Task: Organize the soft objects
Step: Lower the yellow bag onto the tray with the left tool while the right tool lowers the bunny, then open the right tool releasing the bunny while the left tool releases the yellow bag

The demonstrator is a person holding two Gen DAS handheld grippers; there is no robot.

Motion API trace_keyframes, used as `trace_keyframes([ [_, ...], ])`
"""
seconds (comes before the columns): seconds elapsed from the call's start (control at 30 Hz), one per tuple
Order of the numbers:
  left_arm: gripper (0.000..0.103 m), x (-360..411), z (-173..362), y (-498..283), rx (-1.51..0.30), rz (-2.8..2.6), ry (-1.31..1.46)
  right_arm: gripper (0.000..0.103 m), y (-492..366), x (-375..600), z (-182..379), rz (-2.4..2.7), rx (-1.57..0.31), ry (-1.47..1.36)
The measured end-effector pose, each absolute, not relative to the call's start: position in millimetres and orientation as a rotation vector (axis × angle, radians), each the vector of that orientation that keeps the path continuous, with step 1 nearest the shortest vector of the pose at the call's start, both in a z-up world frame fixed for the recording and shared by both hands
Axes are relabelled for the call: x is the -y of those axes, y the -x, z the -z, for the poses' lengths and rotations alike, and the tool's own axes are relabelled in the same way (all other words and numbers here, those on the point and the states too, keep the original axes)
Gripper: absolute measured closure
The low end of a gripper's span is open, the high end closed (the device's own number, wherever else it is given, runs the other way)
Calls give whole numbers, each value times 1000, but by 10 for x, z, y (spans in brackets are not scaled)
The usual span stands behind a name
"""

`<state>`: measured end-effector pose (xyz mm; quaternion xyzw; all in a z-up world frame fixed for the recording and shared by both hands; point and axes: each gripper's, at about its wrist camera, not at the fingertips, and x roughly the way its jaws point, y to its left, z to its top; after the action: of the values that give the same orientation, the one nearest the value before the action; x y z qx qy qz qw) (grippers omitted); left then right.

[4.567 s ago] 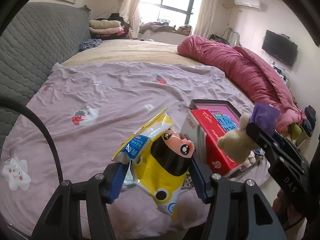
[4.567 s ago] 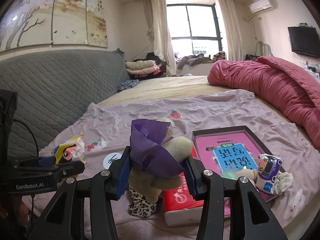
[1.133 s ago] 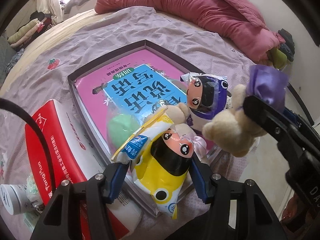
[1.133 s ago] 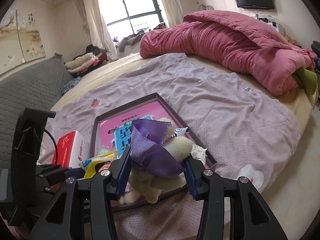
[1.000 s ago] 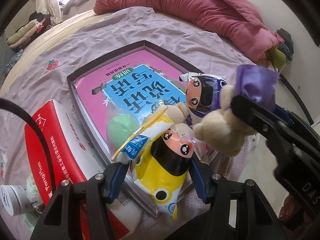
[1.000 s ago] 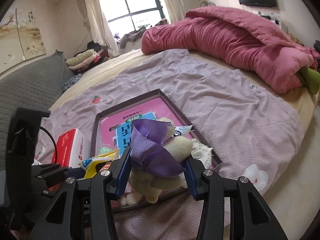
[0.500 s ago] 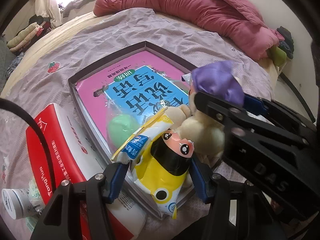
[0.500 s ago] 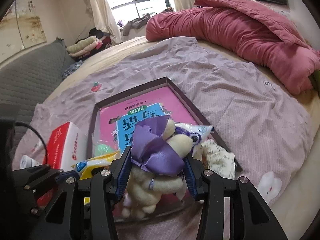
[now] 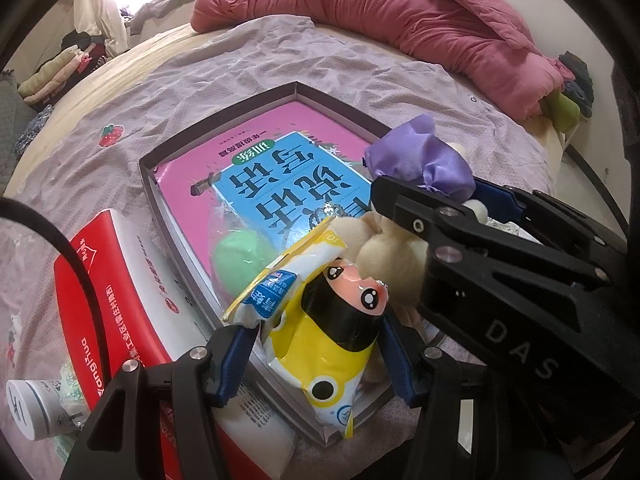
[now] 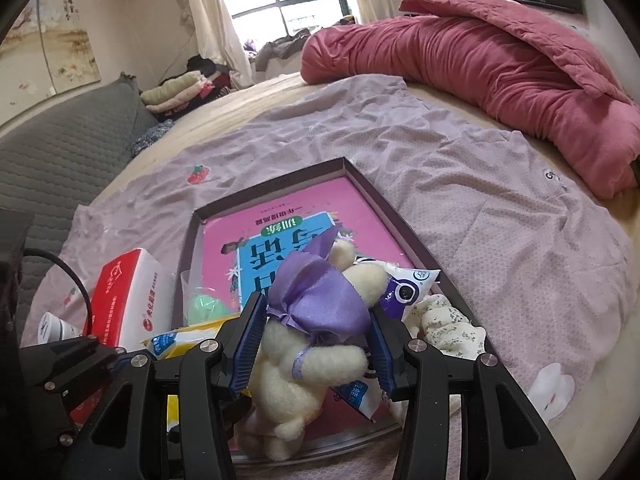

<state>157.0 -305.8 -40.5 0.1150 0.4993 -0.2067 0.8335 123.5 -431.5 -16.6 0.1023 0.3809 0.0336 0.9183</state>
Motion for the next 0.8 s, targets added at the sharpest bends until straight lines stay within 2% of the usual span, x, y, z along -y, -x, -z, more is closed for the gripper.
trace_keyframes([
  [0.23,44,3053,407,-1580,-1062,433,-244,33,-1138,4266,74,-74,-734,-186],
  [0.57,44,3058,409,-1588,-1069,425,-246,29,-918,4379,-94,-37,-647,-188],
  [0.8,44,3061,412,-1631,-1078,405,-246,29,-844,4512,-2,5,-701,-213],
])
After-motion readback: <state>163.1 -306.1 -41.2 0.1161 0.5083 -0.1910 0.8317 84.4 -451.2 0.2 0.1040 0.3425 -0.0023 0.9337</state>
